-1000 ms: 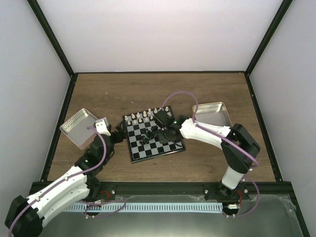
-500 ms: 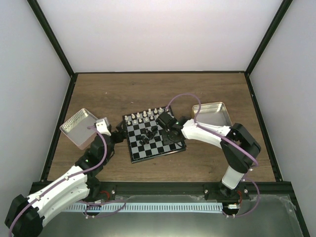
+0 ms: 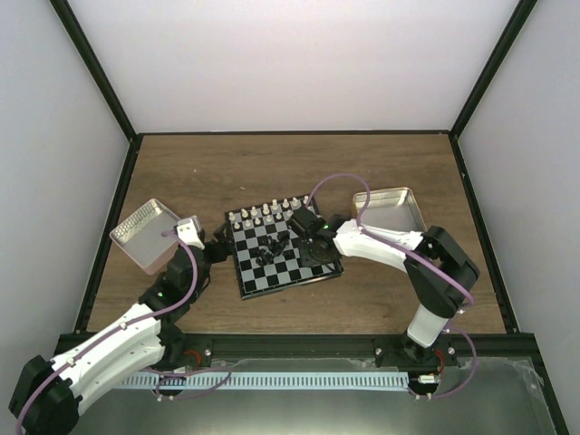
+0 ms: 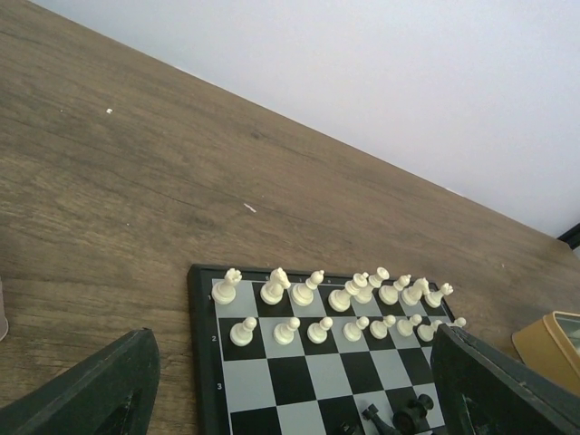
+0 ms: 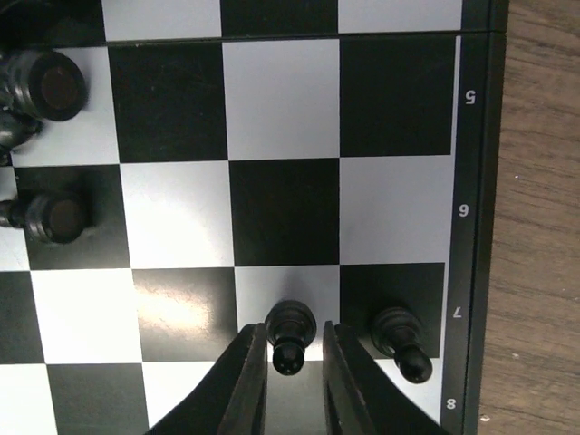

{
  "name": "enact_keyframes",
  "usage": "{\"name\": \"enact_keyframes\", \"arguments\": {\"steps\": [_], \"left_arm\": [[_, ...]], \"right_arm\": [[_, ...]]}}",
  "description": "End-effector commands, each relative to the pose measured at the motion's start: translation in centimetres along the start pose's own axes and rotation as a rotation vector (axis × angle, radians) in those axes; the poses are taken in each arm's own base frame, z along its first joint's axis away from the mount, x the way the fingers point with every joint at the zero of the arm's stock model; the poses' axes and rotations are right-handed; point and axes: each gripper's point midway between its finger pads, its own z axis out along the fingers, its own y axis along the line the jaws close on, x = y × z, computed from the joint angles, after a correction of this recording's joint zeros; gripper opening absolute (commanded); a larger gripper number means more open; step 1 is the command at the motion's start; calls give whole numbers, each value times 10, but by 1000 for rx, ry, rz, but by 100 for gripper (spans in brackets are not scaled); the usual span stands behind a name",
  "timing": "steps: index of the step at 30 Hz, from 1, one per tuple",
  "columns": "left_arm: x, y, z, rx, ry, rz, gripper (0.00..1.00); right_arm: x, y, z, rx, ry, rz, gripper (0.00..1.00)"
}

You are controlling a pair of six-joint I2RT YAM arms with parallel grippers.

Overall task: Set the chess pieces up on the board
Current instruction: Place the chess piece on the chessboard, then pick up the chess piece from the chessboard.

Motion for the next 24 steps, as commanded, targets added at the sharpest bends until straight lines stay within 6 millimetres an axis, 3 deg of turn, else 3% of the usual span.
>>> {"name": "enact_keyframes", "arguments": {"steps": [1, 8, 14, 19, 24], "left_arm": [[-8, -4, 0, 13, -28, -16, 84], [-8, -4, -1, 16, -29, -16, 84], [-9, -5, -2, 23, -32, -15, 84], [-10, -5, -2, 24, -33, -17, 84], [-10, -5, -2, 23, -34, -18, 84]], "right_arm": [[-10, -3, -13, 8, -32, 34, 22], [-33, 12, -34, -72, -130, -22, 34], [-55, 56, -38, -248, -227, -320, 51], [-53, 75, -30, -326, -232, -475, 52], [-43, 74, -13, -320, -181, -494, 48]]}}
